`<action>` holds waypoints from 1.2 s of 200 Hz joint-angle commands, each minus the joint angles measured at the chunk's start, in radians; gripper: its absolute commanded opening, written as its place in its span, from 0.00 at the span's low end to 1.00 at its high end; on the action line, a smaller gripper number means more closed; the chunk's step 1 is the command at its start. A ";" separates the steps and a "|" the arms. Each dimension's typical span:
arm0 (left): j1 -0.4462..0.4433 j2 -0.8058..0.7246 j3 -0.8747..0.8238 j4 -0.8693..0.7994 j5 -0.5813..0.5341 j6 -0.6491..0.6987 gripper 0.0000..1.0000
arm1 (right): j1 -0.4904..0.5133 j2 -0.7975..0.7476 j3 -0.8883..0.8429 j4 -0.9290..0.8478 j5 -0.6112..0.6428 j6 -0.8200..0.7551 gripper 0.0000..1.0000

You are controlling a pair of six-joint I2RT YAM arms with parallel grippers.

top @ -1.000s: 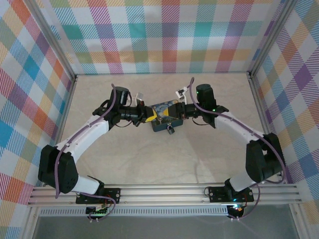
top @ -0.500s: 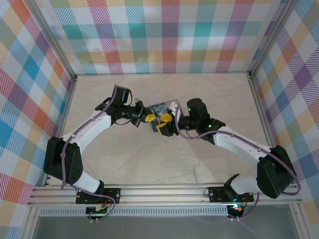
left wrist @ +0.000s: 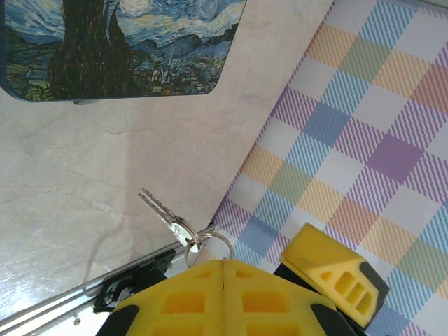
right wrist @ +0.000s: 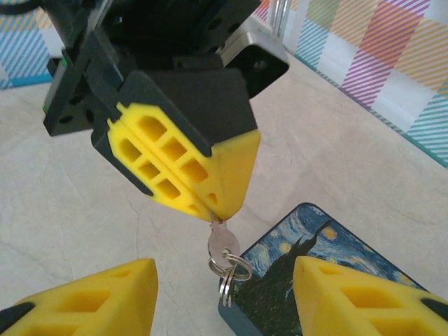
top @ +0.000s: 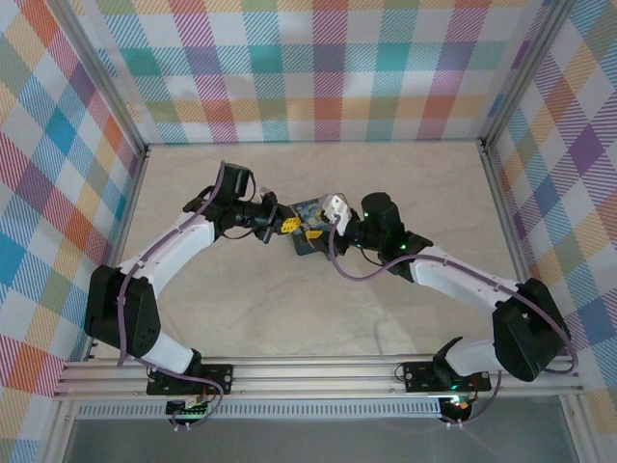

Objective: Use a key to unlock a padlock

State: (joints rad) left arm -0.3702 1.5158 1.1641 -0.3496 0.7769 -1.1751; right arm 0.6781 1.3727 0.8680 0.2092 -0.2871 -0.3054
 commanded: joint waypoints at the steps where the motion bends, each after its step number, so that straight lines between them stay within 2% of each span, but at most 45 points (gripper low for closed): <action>1: 0.007 -0.025 0.024 -0.033 0.023 -0.046 0.00 | 0.014 0.033 0.038 0.025 0.015 -0.066 0.53; 113: 0.007 -0.024 0.028 -0.023 0.030 -0.035 0.00 | 0.033 0.099 0.074 0.076 0.076 -0.070 0.39; 149: 0.007 -0.022 0.029 -0.019 0.034 -0.037 0.00 | 0.041 0.109 0.077 0.075 0.079 -0.078 0.38; 201: 0.007 -0.028 0.026 -0.014 0.038 -0.035 0.00 | 0.046 0.117 0.066 0.075 0.102 -0.086 0.27; 227: 0.006 -0.029 0.022 -0.009 0.042 -0.036 0.00 | 0.046 0.117 0.062 0.084 0.109 -0.086 0.15; 240: 0.007 -0.031 0.019 -0.006 0.042 -0.039 0.00 | 0.049 0.118 0.062 0.085 0.109 -0.083 0.12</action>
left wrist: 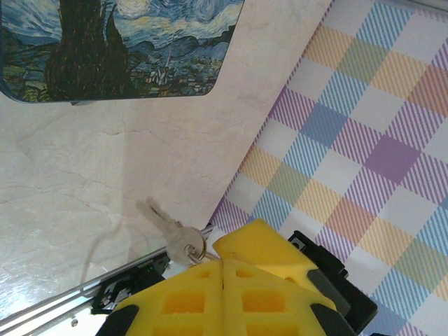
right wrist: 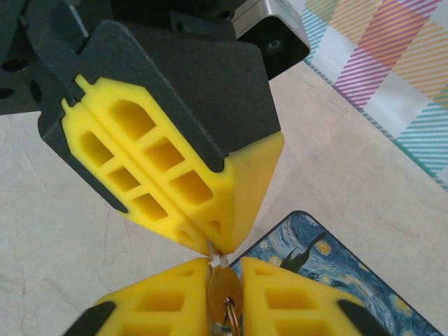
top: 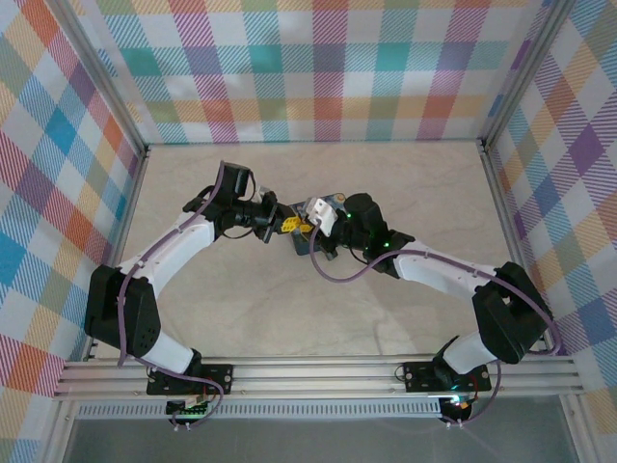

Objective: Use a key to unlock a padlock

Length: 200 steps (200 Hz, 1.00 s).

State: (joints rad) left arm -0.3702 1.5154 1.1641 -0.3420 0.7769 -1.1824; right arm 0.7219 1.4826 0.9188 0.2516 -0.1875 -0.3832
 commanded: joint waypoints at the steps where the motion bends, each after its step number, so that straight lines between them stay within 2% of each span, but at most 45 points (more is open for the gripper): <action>1: 0.007 -0.030 0.018 -0.014 0.041 -0.032 0.00 | 0.004 0.007 0.011 0.043 0.009 -0.005 0.12; 37: 0.007 -0.033 0.010 -0.009 0.043 -0.040 0.00 | 0.009 0.003 0.005 0.037 0.013 -0.007 0.00; 52: 0.008 -0.038 0.013 -0.027 0.033 -0.037 0.00 | 0.008 -0.005 0.005 0.022 0.002 0.000 0.00; 66: 0.013 -0.036 0.028 -0.086 0.006 -0.002 0.18 | 0.008 -0.018 0.003 0.002 -0.020 0.008 0.00; 88: 0.028 -0.039 0.060 -0.156 -0.032 0.097 0.36 | 0.003 -0.034 0.022 -0.087 -0.082 0.036 0.00; 111: 0.043 -0.031 0.127 -0.261 -0.094 0.290 0.46 | -0.023 -0.038 0.055 -0.211 -0.203 0.091 0.00; 126: 0.045 -0.022 0.175 -0.339 -0.155 0.440 0.47 | -0.067 -0.023 0.104 -0.314 -0.305 0.163 0.00; 140: 0.045 -0.039 0.167 -0.311 -0.158 0.559 0.45 | -0.119 0.000 0.153 -0.396 -0.445 0.246 0.00; 172: 0.045 -0.116 0.085 -0.156 -0.048 0.756 0.41 | -0.191 0.056 0.228 -0.510 -0.696 0.390 0.00; 200: 0.036 -0.184 0.041 -0.053 0.068 0.852 0.44 | -0.218 0.059 0.227 -0.502 -0.856 0.468 0.00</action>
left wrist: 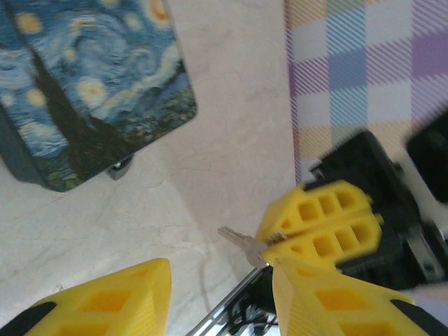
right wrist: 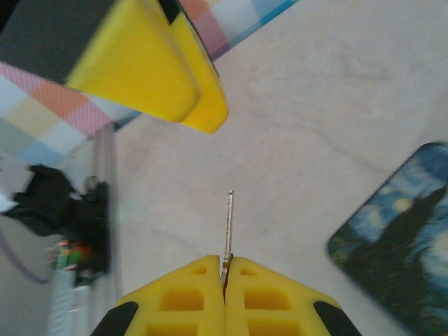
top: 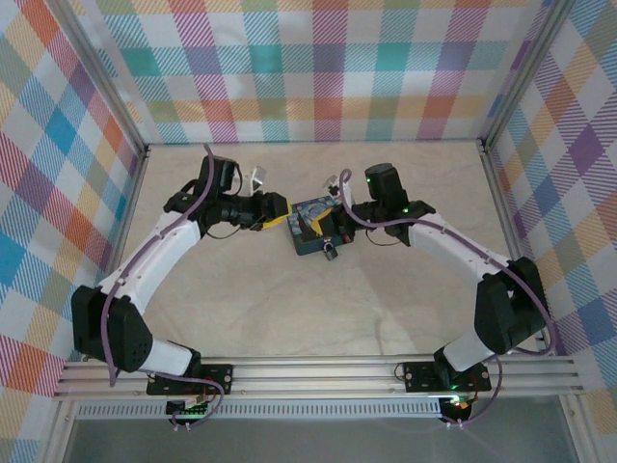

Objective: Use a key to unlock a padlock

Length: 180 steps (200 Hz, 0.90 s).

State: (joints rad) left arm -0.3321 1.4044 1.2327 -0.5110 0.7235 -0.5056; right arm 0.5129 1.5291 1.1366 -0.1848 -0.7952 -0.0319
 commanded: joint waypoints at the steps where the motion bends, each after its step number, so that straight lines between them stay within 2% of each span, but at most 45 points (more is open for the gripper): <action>1: -0.002 -0.074 -0.028 0.119 0.125 0.177 0.44 | -0.009 0.012 0.008 -0.065 -0.250 0.118 0.00; 35: -0.025 -0.079 -0.032 0.166 0.229 0.222 0.51 | -0.031 0.007 -0.007 -0.004 -0.362 0.222 0.00; 83: -0.054 -0.054 0.002 0.029 0.228 0.368 0.50 | -0.031 -0.005 -0.008 0.004 -0.381 0.256 0.00; 130: -0.056 -0.029 0.001 0.060 0.273 0.354 0.47 | -0.031 -0.026 -0.028 0.041 -0.401 0.300 0.00; 180: -0.100 -0.025 0.000 0.109 0.302 0.319 0.43 | -0.030 -0.037 -0.046 0.115 -0.398 0.355 0.00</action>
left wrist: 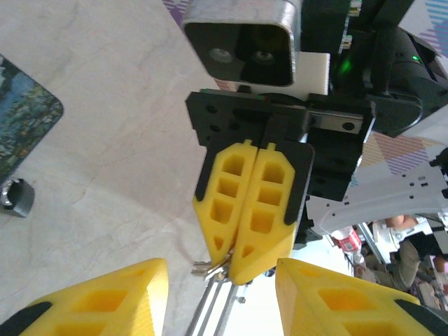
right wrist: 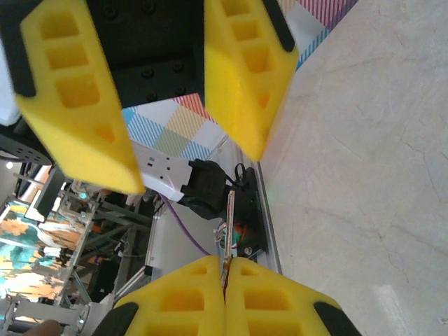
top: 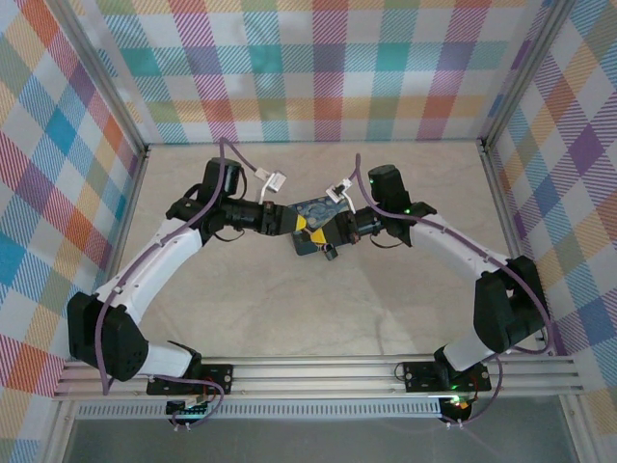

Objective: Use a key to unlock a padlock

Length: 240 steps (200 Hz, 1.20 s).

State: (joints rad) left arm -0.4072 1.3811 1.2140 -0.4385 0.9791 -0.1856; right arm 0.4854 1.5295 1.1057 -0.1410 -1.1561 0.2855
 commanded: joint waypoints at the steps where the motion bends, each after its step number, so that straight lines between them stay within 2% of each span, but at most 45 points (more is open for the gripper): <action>1: -0.025 -0.003 0.019 0.037 0.046 -0.001 0.43 | -0.003 -0.037 -0.015 0.071 -0.037 0.038 0.00; 55: -0.031 -0.008 0.024 -0.010 0.013 0.018 0.40 | -0.003 -0.042 -0.018 0.102 -0.045 0.053 0.00; 107: -0.038 -0.003 0.021 0.022 0.024 -0.006 0.34 | 0.008 -0.021 -0.009 0.121 -0.051 0.058 0.00; 148: -0.038 -0.003 0.015 0.031 0.026 -0.017 0.19 | 0.015 -0.014 -0.001 0.134 -0.044 0.053 0.00; 195: -0.038 0.000 0.003 0.037 0.018 -0.030 0.14 | 0.022 -0.006 -0.003 0.122 -0.053 0.038 0.00; 219: -0.038 0.002 -0.001 0.051 0.015 -0.041 0.03 | 0.027 -0.006 -0.006 0.118 -0.051 0.032 0.00; 240: -0.038 0.005 -0.007 0.059 0.008 -0.048 0.00 | 0.028 -0.012 -0.010 0.119 -0.046 0.033 0.00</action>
State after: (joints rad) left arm -0.4362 1.3811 1.2137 -0.4358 0.9707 -0.2241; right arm 0.4969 1.5211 1.0939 -0.0372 -1.1938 0.3328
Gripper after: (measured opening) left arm 0.046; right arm 0.053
